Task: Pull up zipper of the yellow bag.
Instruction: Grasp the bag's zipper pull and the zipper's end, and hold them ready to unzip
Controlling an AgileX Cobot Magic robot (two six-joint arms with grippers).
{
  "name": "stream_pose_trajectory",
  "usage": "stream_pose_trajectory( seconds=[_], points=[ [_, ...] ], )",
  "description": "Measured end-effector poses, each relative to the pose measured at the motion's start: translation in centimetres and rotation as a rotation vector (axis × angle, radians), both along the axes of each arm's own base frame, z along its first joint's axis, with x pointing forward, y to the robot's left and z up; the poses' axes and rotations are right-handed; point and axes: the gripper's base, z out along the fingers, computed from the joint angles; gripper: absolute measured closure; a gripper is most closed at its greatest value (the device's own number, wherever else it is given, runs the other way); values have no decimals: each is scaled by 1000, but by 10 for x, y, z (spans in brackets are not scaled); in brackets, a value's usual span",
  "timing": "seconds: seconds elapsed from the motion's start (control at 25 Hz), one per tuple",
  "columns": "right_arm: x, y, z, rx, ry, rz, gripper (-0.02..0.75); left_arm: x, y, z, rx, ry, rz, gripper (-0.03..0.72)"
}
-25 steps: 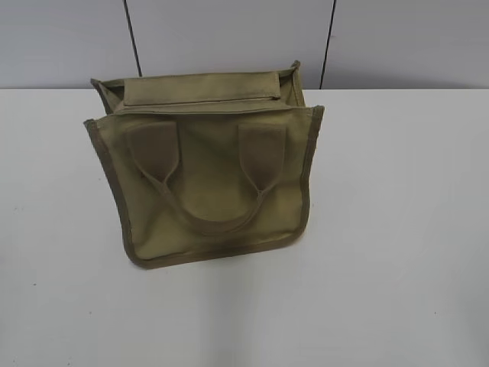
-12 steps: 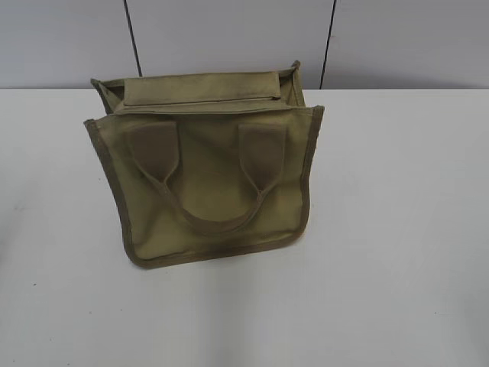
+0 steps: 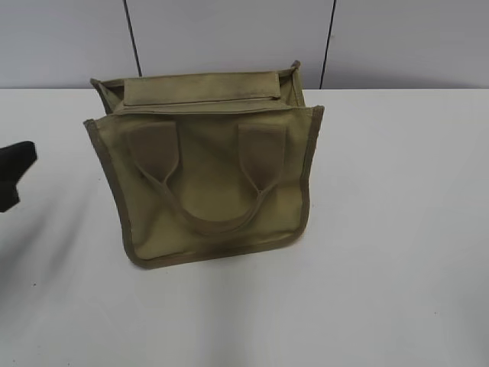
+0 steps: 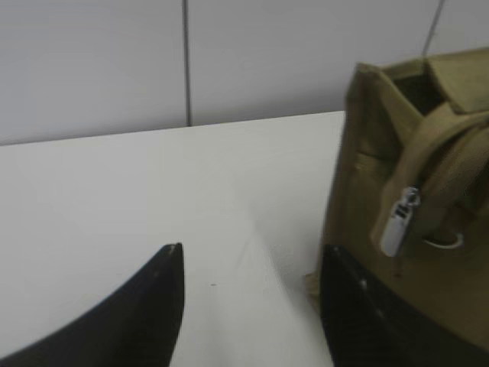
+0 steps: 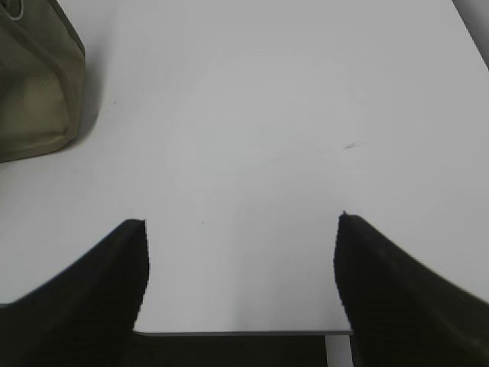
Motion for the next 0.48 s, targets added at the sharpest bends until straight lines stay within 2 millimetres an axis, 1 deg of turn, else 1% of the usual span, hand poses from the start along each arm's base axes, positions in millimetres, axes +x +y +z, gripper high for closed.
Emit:
stream_pose_trajectory(
  seconds=[0.04, 0.12, 0.28, 0.36, 0.48],
  points=[
    [0, 0, 0, 0, 0, 0, 160, 4, -5, -5, -22, -4, -36, 263],
    [0, 0, 0, 0, 0, 0, 160, 12, -13, -21, -60, 28, -91, 271],
    [0, 0, 0, 0, 0, 0, 160, 25, -30, -49, -64, 118, -268, 301],
    [0, 0, 0, 0, 0, 0, 160, 35, -41, -57, -36, 148, -397, 306],
    [0, 0, 0, 0, 0, 0, 160, 46, -50, -68, -14, 177, -505, 310]
  ],
)
